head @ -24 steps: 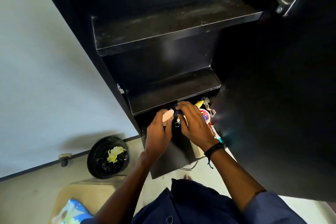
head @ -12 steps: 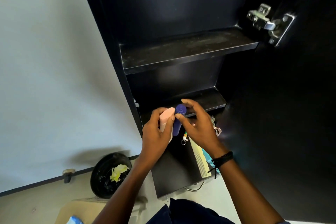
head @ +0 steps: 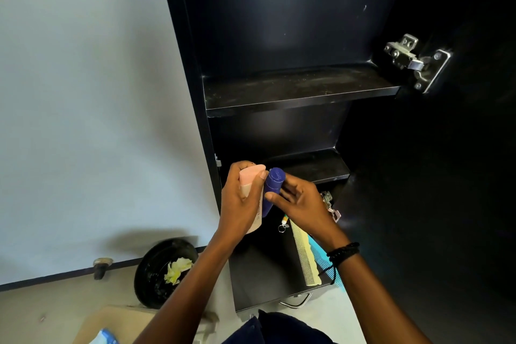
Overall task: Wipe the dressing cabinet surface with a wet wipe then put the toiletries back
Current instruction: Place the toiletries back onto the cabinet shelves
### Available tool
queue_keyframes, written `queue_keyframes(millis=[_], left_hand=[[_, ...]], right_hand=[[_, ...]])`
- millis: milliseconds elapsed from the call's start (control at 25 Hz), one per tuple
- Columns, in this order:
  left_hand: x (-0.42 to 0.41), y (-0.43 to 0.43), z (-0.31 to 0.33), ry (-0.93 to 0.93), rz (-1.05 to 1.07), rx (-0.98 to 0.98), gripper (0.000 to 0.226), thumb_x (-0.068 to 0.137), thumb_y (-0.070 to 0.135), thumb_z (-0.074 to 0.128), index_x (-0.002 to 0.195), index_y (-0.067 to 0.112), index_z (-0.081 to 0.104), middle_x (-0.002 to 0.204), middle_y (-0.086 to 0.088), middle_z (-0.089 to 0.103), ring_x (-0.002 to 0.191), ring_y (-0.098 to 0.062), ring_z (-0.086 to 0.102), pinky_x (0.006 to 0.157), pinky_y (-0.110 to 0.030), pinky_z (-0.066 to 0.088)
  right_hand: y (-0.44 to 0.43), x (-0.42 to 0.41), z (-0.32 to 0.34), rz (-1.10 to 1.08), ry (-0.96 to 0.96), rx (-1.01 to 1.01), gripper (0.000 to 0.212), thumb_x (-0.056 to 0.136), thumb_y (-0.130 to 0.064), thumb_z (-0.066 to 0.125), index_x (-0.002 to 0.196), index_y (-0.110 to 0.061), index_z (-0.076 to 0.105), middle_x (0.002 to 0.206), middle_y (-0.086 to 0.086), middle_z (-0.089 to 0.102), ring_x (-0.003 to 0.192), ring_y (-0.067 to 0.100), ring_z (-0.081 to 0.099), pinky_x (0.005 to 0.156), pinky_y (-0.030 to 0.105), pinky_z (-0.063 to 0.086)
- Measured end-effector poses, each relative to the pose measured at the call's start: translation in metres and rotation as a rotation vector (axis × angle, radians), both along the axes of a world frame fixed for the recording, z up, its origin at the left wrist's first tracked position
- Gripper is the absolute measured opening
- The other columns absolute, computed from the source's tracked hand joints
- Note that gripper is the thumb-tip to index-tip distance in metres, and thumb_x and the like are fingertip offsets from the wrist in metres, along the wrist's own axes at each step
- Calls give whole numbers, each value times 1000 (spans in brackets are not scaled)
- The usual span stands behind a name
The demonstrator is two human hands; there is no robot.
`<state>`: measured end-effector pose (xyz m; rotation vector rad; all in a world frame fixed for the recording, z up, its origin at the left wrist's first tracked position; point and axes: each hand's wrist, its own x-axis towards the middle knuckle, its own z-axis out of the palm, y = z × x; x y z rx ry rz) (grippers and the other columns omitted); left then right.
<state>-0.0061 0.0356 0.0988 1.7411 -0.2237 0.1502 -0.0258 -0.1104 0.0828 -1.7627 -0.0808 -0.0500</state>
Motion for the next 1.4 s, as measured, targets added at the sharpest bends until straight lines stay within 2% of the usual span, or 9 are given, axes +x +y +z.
queue_keyframes(millis=[120,200,440,560,680,800,920,1240,1400], left_hand=[[-3,-2,-1,17,41,-54,38,85,40,53,120,32,42,115,17,54,103,-9,60,77,-3,47],[-5,-6,4,19,73,-71,37,91,37,53,124,30,38,118,16,51,106,-10,59,77,-3,47],[-14,-20,39,99,-101,-118,37,93,11,53,116,25,27,112,13,41,98,-11,55,68,-3,47],[-13,-18,62,60,-187,-77,45,91,1,54,112,31,29,113,18,40,102,-11,54,68,-5,48],[-15,-11,90,-4,-255,-39,57,90,0,55,120,41,30,120,28,39,108,-4,54,72,-5,48],[-11,-5,119,-117,-296,-79,60,90,12,58,135,41,30,135,30,41,123,5,48,87,-10,46],[-5,-1,156,-232,-285,-111,66,87,13,60,144,28,31,143,20,43,128,2,46,97,-18,46],[7,11,262,-493,-199,-131,65,80,8,69,138,24,44,130,10,59,120,-6,56,94,-26,51],[9,16,309,-622,-176,-146,62,78,7,69,133,27,47,124,14,62,116,-3,58,87,-17,52]], right_hand=[[2,-2,1,-34,-19,-64,46,88,-17,67,132,-18,53,126,-9,61,116,6,58,97,16,48],[3,-4,4,-42,-33,-89,47,91,-21,62,135,-21,48,128,-12,56,116,3,55,96,13,46],[-1,-3,25,-36,-46,-96,57,90,-40,52,144,-30,35,140,-9,51,125,8,52,102,35,49],[-9,-2,50,71,-67,-106,66,93,-33,55,149,-37,20,148,-14,40,131,5,46,106,33,45],[-18,0,84,180,-78,-170,86,90,-17,63,151,-39,6,150,-8,38,132,7,45,107,38,44],[-24,6,123,204,-144,-171,88,88,-8,65,151,-34,10,144,-8,47,127,4,50,105,38,46],[-25,14,165,205,-258,-152,85,88,-4,65,151,-31,15,142,-6,50,127,9,52,105,44,46],[-11,28,265,218,-538,-114,62,91,-2,59,141,-23,30,129,-7,62,121,12,58,103,45,47],[-6,36,315,237,-659,-119,59,91,-6,60,141,-23,34,130,-9,61,120,13,59,101,44,48]])
